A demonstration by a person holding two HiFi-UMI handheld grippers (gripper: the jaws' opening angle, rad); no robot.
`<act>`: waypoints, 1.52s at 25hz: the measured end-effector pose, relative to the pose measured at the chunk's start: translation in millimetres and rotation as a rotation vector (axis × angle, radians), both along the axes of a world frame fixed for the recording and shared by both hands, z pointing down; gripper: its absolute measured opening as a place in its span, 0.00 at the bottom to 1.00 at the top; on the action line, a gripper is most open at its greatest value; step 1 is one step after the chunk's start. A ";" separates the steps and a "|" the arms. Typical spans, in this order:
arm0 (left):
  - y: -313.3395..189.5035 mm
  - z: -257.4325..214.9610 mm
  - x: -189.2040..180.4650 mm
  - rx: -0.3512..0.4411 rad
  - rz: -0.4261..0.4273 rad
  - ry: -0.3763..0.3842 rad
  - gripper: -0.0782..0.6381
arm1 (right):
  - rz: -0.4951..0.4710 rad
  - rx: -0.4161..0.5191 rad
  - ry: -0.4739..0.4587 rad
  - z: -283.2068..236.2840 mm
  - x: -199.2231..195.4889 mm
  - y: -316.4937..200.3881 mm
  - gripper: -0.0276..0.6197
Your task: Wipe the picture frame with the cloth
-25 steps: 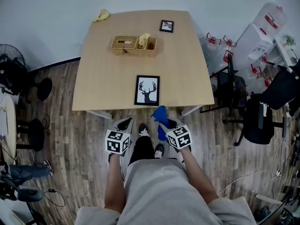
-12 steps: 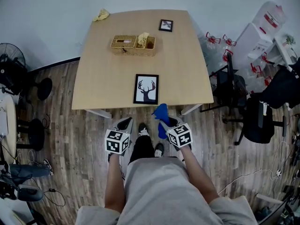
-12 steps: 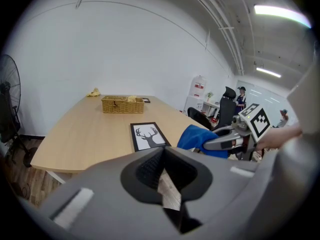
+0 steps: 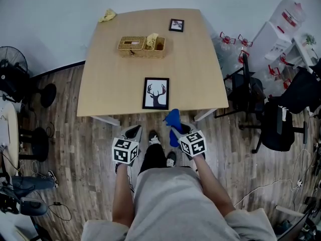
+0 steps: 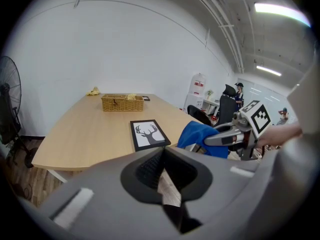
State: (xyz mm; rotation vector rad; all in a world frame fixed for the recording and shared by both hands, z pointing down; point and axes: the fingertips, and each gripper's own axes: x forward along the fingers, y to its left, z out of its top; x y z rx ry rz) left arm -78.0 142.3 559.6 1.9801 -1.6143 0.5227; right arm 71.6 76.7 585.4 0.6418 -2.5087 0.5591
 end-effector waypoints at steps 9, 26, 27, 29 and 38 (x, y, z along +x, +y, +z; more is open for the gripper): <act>-0.8 -8.8 0.5 0.031 -0.010 -0.007 0.18 | 0.000 0.011 -0.004 -5.7 0.9 1.9 0.19; 0.2 -7.4 -2.2 0.034 -0.018 -0.009 0.18 | 0.008 0.044 0.000 -9.3 0.9 -1.3 0.19; 0.3 -8.2 -3.0 0.036 -0.022 -0.007 0.18 | 0.007 0.044 -0.001 -9.6 0.2 -0.9 0.19; 0.3 -9.8 -3.4 0.038 -0.024 -0.004 0.18 | 0.009 0.043 -0.003 -10.1 0.0 -0.3 0.19; 1.2 -4.8 -2.9 0.034 -0.017 -0.005 0.18 | 0.024 0.050 -0.007 -8.4 0.8 -3.6 0.19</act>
